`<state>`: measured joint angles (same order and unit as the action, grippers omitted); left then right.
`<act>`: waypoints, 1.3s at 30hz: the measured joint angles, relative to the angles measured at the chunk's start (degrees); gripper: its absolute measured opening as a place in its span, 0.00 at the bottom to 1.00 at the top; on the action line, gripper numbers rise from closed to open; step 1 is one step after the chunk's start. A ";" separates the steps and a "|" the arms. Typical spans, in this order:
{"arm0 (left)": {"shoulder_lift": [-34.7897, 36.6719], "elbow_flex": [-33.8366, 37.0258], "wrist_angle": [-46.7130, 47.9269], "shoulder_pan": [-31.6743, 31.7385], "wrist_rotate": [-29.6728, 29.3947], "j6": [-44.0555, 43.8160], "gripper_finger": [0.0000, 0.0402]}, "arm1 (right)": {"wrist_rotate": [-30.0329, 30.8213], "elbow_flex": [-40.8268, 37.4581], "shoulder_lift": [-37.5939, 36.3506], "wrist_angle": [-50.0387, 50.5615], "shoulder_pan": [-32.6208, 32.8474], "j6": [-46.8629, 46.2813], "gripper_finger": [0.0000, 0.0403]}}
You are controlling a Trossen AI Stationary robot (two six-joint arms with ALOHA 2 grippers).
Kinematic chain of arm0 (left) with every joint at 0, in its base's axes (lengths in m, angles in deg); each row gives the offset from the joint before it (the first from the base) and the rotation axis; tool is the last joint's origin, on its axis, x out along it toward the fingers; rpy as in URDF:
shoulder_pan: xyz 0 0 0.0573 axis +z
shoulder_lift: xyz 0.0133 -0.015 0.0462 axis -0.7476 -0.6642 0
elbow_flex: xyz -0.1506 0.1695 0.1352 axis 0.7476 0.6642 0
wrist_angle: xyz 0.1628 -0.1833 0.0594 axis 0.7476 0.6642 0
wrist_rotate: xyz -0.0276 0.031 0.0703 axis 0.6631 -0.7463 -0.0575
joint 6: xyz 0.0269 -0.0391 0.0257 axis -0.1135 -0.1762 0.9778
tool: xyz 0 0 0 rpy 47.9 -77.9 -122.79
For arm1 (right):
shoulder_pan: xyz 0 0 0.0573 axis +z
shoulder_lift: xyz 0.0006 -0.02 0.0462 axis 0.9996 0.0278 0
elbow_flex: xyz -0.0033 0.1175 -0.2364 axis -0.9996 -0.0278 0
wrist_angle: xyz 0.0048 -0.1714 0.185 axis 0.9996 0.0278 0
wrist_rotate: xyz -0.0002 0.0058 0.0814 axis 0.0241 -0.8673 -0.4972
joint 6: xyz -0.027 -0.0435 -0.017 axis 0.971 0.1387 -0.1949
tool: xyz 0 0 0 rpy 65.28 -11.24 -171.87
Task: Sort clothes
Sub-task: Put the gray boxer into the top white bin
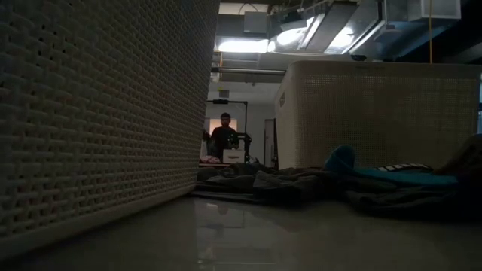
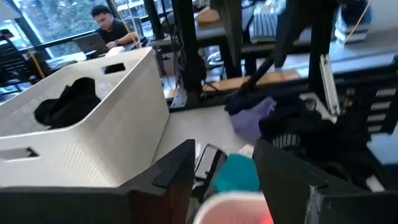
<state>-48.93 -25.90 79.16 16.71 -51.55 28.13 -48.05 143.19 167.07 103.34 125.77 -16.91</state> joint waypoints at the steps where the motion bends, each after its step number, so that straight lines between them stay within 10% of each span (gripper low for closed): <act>1: 0.00 -0.11 -0.70 0.94 1.30 0.02 0.39 | 1.56 -2.48 -1.41 -0.28 1.00 -1.69 0.51; 19: -11.20 -24.93 20.79 13.90 8.39 0.90 0.39 | 35.21 -67.26 -29.08 -35.83 17.91 -31.59 0.51; 28: -25.55 -42.69 36.12 18.04 9.85 -2.16 0.39 | 45.07 -78.43 -29.04 -50.89 18.91 -32.65 0.51; 39: -36.65 -43.87 35.18 21.65 14.08 -6.48 0.39 | 44.07 -81.68 -29.02 -51.46 18.89 -32.62 0.51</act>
<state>-85.58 -69.77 114.33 38.36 -37.47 21.65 -3.98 61.51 138.06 51.87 144.66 -49.52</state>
